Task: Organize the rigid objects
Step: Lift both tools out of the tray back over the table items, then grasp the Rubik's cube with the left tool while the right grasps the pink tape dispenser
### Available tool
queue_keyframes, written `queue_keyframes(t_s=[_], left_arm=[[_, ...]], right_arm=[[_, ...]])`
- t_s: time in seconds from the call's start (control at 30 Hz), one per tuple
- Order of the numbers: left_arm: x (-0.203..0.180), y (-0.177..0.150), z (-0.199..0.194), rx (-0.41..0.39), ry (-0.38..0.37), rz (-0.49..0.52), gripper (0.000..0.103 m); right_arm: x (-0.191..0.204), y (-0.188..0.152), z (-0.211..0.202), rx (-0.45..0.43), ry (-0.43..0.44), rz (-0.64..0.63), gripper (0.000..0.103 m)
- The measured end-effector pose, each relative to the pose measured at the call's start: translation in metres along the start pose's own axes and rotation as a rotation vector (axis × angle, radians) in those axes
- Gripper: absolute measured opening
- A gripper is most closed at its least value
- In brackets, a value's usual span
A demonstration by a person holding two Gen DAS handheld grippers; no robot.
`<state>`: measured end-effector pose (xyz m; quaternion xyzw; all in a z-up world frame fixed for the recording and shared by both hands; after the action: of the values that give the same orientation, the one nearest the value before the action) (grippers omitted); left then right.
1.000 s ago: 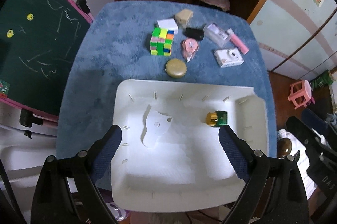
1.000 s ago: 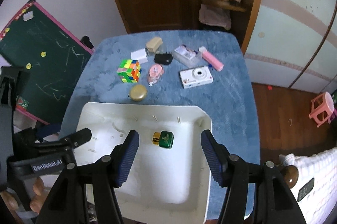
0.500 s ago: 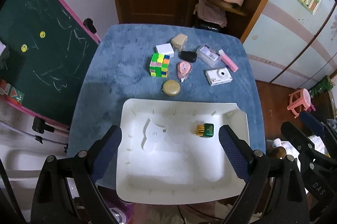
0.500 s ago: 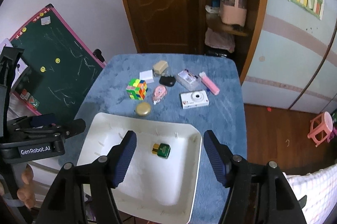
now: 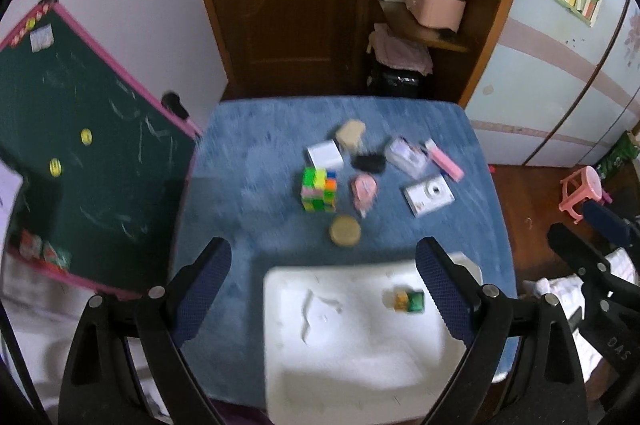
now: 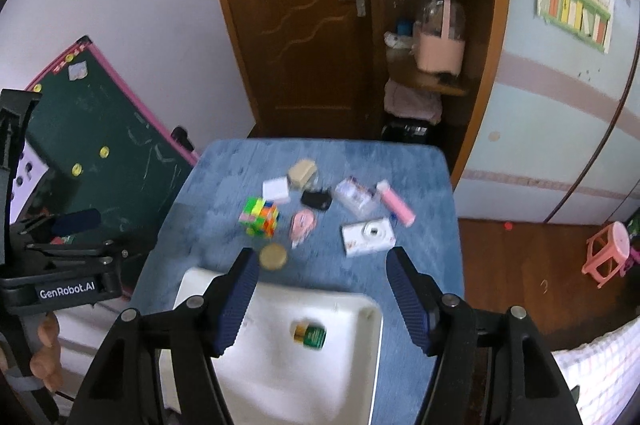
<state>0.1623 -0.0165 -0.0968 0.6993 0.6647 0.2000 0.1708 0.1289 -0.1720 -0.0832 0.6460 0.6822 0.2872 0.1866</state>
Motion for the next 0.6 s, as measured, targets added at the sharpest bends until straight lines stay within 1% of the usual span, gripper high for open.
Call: queue_keyframes(t_s=[0.1, 0.2, 0.23, 0.27, 0.33, 0.37, 0.47, 0.5, 0.6], left_arm=[[0.007, 0.022, 0.007, -0.015, 0.002, 0.018, 0.094], [0.012, 0.043, 0.022, -0.017, 0.007, 0.043, 0.095], [0.014, 0.048, 0.03, -0.014, 0.008, 0.048, 0.095], [0.016, 0.053, 0.036, -0.01, 0.009, 0.05, 0.095], [0.019, 0.062, 0.057, 0.01, 0.008, 0.051, 0.095], [0.02, 0.064, 0.067, 0.023, 0.007, 0.051, 0.095], [0.024, 0.071, 0.107, 0.076, 0.007, 0.056, 0.095], [0.025, 0.072, 0.121, 0.093, 0.012, 0.057, 0.095], [0.026, 0.07, 0.171, 0.174, 0.027, 0.061, 0.095]], right_arm=[[0.006, 0.026, 0.005, -0.028, -0.045, -0.038, 0.067], [0.008, 0.048, 0.014, -0.046, -0.069, -0.047, 0.067], [0.008, 0.056, 0.019, -0.048, -0.071, -0.042, 0.069], [0.008, 0.061, 0.025, -0.046, -0.071, -0.038, 0.074], [0.006, 0.073, 0.043, -0.037, -0.085, -0.03, 0.078], [0.005, 0.075, 0.051, -0.03, -0.095, -0.029, 0.078], [-0.002, 0.083, 0.093, 0.027, -0.116, -0.017, 0.078], [-0.004, 0.082, 0.102, 0.044, -0.119, -0.014, 0.078], [-0.014, 0.076, 0.154, 0.131, -0.126, 0.008, 0.078]])
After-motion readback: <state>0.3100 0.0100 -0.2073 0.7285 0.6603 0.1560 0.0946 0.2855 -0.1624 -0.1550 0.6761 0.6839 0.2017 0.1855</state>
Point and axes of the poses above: each gripper's, at about its wrist camera, not at the fingertips, and z roughly the way its jaws point, x to its left, y to its top, the point moved 8 cm from there along z, roughly the way its jaws point, and after that the axes turned 1 degree about y, right-handed, at the moved point
